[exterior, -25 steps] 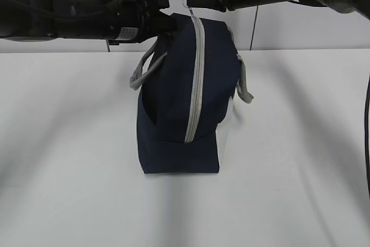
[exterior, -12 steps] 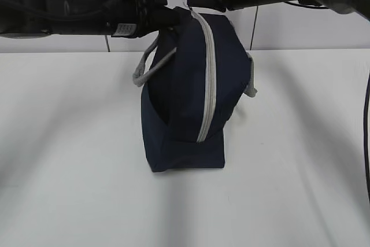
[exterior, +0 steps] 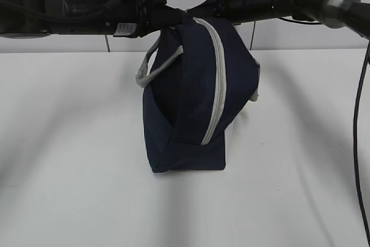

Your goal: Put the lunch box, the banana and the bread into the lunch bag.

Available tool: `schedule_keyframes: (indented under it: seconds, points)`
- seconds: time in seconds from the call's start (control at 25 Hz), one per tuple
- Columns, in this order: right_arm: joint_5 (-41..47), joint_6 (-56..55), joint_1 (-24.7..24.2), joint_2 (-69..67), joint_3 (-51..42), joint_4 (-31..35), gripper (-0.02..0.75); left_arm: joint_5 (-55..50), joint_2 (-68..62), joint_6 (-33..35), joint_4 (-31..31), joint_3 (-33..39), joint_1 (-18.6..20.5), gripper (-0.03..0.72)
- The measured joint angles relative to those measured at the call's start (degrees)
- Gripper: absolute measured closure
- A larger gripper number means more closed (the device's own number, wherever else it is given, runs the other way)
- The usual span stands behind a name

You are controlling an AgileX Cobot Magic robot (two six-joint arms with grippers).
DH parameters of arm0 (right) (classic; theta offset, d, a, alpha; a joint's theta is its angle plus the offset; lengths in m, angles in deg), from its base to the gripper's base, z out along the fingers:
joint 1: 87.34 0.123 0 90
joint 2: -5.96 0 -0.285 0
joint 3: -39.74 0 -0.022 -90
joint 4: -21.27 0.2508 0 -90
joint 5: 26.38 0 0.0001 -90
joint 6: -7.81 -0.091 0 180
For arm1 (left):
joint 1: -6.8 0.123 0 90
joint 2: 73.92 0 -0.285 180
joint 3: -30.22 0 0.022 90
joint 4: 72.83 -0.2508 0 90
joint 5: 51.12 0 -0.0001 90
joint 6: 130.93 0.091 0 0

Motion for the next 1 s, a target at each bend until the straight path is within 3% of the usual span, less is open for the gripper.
schedule_keyframes:
  seconds: [1.0]
  points:
    - [-0.5, -2.4, -0.2, -3.8, 0.3, 2.6, 0.754, 0.9, -0.1, 0.0, -0.2, 0.0, 0.2, 0.665]
